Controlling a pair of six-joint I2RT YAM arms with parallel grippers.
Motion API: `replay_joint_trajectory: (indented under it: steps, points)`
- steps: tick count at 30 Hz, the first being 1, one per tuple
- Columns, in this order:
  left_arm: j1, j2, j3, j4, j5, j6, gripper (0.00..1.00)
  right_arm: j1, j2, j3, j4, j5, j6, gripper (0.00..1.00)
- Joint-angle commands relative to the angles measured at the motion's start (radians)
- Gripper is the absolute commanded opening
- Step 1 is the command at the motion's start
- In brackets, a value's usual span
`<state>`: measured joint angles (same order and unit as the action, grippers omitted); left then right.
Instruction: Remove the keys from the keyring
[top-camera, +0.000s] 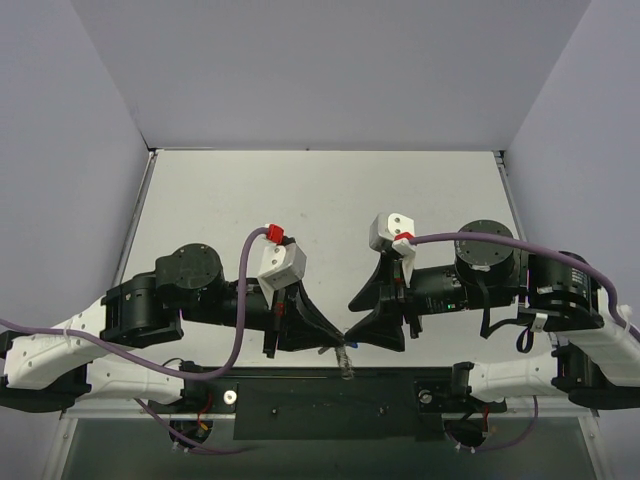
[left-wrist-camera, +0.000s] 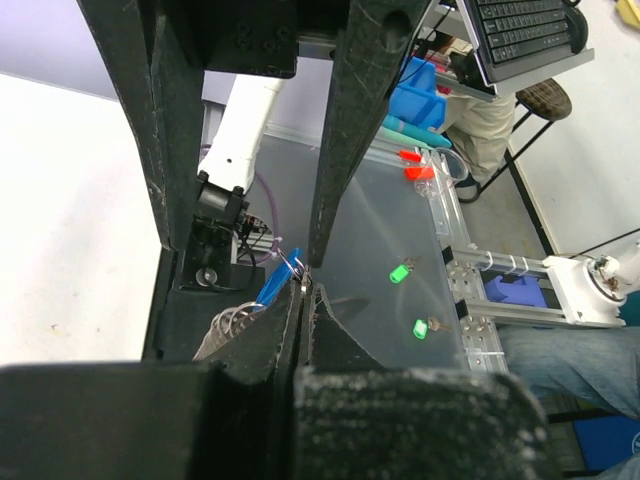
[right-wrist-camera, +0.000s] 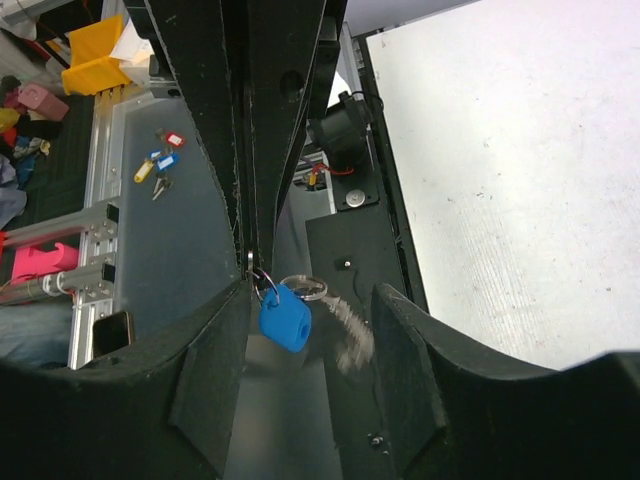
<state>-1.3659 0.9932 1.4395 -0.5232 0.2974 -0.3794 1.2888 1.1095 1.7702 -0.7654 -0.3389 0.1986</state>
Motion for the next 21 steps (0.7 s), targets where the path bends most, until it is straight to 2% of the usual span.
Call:
replay_joint_trajectory:
  steps: [1, 5, 10, 17, 21]
  points:
    - [0.011, -0.005, 0.041, 0.046, 0.063, -0.015, 0.0, -0.025, -0.008, 0.043, 0.002, -0.077, -0.014, 0.45]
    - [0.014, -0.008, 0.035, 0.048, 0.065, -0.015, 0.0, -0.034, -0.011, 0.032, 0.003, -0.097, -0.013, 0.38]
    - [0.027, -0.013, 0.027, 0.061, 0.06, -0.015, 0.0, -0.036, -0.011, 0.02, 0.009, -0.114, -0.005, 0.37]
    - [0.028, -0.007, 0.021, 0.074, 0.066, -0.021, 0.0, -0.036, -0.028, -0.049, 0.107, -0.155, 0.039, 0.37]
    - [0.03, -0.011, 0.016, 0.083, 0.063, -0.024, 0.0, -0.036, -0.031, -0.068, 0.126, -0.152, 0.045, 0.33]
